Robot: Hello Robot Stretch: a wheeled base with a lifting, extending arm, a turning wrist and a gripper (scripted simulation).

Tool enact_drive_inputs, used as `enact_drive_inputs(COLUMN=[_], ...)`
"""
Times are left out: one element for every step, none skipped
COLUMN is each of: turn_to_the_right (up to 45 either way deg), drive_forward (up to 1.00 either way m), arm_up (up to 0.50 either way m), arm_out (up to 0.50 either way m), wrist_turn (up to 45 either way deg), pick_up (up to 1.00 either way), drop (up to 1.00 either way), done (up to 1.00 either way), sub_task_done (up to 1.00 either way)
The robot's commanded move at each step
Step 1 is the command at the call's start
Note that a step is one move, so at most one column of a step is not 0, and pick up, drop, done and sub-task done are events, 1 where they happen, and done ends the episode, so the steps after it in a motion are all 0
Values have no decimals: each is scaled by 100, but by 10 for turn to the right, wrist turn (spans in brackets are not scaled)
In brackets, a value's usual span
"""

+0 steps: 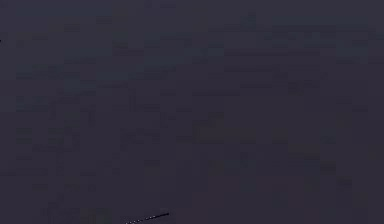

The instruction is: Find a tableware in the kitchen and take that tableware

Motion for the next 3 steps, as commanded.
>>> enact_drive_inputs(turn_to_the_right=[30, 0, 450], drive_forward=[0, 5, 0], arm_up=[0, 0, 0], arm_out=[0, 0, 0], wrist_turn=[0, 0, 0], pick_up=[0, 0, 0], drop=[0, 0, 0], done=[0, 0, 0], sub_task_done=[0, 0, 0])
